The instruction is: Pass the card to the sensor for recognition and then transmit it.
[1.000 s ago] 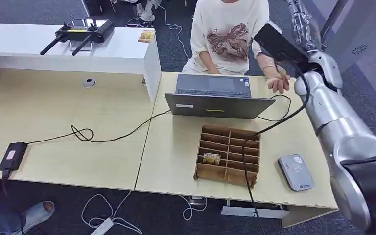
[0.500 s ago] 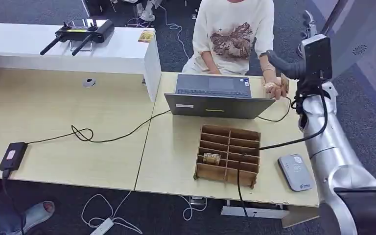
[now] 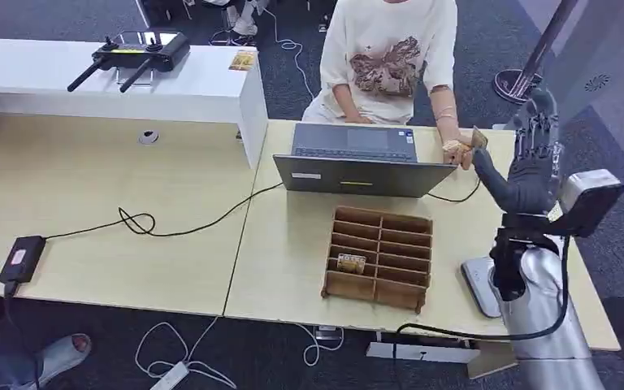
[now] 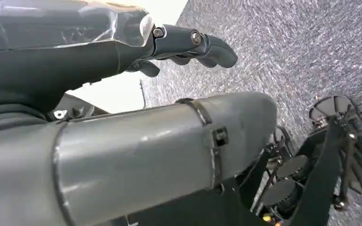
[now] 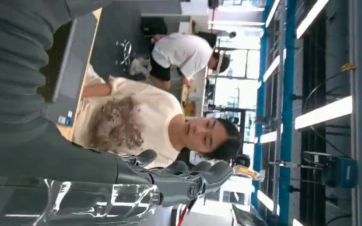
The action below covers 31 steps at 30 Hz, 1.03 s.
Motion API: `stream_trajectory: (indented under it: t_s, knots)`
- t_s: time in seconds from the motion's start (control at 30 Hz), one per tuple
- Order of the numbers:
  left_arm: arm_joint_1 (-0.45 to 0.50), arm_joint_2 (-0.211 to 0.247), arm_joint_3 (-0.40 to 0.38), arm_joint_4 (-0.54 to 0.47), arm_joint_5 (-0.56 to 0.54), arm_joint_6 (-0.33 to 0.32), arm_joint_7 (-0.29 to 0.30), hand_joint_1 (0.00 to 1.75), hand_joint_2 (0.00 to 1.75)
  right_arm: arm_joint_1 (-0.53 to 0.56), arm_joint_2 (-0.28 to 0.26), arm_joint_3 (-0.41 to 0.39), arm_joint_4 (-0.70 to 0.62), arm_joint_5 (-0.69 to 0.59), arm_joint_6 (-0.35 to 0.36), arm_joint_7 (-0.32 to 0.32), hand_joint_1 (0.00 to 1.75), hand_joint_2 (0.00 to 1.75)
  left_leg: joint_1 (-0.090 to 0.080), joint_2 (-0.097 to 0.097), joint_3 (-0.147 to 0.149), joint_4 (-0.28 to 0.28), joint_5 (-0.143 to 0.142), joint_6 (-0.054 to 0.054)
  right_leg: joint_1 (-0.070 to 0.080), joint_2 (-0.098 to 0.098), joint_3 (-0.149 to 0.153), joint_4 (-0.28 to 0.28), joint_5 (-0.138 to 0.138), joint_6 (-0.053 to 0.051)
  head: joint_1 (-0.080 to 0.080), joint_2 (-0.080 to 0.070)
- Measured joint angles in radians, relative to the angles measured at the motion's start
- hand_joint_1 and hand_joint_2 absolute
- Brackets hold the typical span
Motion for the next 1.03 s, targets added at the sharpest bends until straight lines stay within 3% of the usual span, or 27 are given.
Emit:
stream_trajectory:
  t_s: [0.2, 0.3, 0.47, 0.57, 0.67, 0.8, 0.9, 1.03]
  knots:
    - [-0.002, -0.005, -0.026, 0.0, -0.025, 0.007, 0.006, 0.0, 0.0, 0.194, 0.0, -0.017, -0.169, -0.023, -0.002, -0.024, 0.0, 0.0, 0.0, -0.002, 0.0, 0.0, 0.0, 0.0, 0.0, -0.001, 0.001, 0.0, -0.001, 0.001, 0.001, 0.0]
    - [-0.002, -0.007, -0.04, 0.0, -0.038, 0.006, 0.006, 0.0, 0.0, 0.3, 0.03, -0.017, -0.23, -0.055, -0.005, -0.025, 0.0, 0.0, 0.0, -0.002, 0.0, -0.001, -0.001, -0.001, 0.0, -0.001, 0.001, 0.0, -0.001, 0.001, 0.0, 0.0]
    - [-0.001, -0.008, -0.068, 0.0, -0.08, -0.003, 0.011, 0.0, 0.0, 0.428, 0.105, 0.003, -0.253, -0.026, -0.108, -0.05, 0.0, 0.0, 0.0, -0.001, 0.0, -0.001, -0.002, -0.001, 0.0, 0.0, 0.001, 0.0, -0.002, 0.0, 0.0, 0.0]
    - [-0.001, -0.01, -0.09, 0.0, -0.105, -0.026, 0.04, 0.0, 0.0, 0.458, 0.143, 0.039, -0.233, 0.114, -0.225, -0.036, 0.0, 0.0, 0.001, 0.0, 0.0, -0.001, -0.002, -0.001, 0.0, 0.001, 0.001, 0.0, -0.002, 0.0, 0.0, 0.0]
    - [-0.001, -0.01, -0.102, 0.0, -0.109, -0.034, 0.048, 0.0, 0.0, 0.475, 0.174, 0.069, -0.206, 0.173, -0.259, -0.031, 0.0, 0.0, 0.0, 0.001, 0.0, -0.001, -0.001, -0.002, 0.0, 0.001, 0.001, 0.0, -0.002, 0.0, 0.0, 0.0]
    - [0.0, -0.008, -0.122, 0.0, -0.131, -0.074, 0.097, 0.0, 0.0, 0.472, 0.196, 0.1, -0.164, 0.435, -0.396, 0.02, 0.0, 0.0, 0.0, 0.001, 0.0, -0.001, -0.001, -0.002, 0.0, 0.001, 0.001, 0.001, -0.002, 0.0, 0.0, 0.0]
    - [0.0, -0.005, -0.138, 0.0, -0.14, -0.103, 0.132, 0.0, 0.0, 0.469, 0.213, 0.112, -0.14, 0.521, -0.408, 0.054, 0.0, 0.0, 0.0, 0.001, 0.0, -0.001, -0.001, -0.002, 0.0, 0.001, 0.001, 0.0, -0.002, 0.0, 0.0, 0.0]
    - [0.001, -0.003, -0.139, 0.0, -0.116, -0.106, 0.129, 0.0, 0.0, 0.473, 0.215, 0.111, -0.12, 0.628, -0.448, 0.087, 0.0, 0.0, 0.0, 0.001, 0.0, -0.001, -0.001, -0.002, 0.0, 0.001, 0.001, 0.0, -0.002, 0.0, 0.0, 0.0]
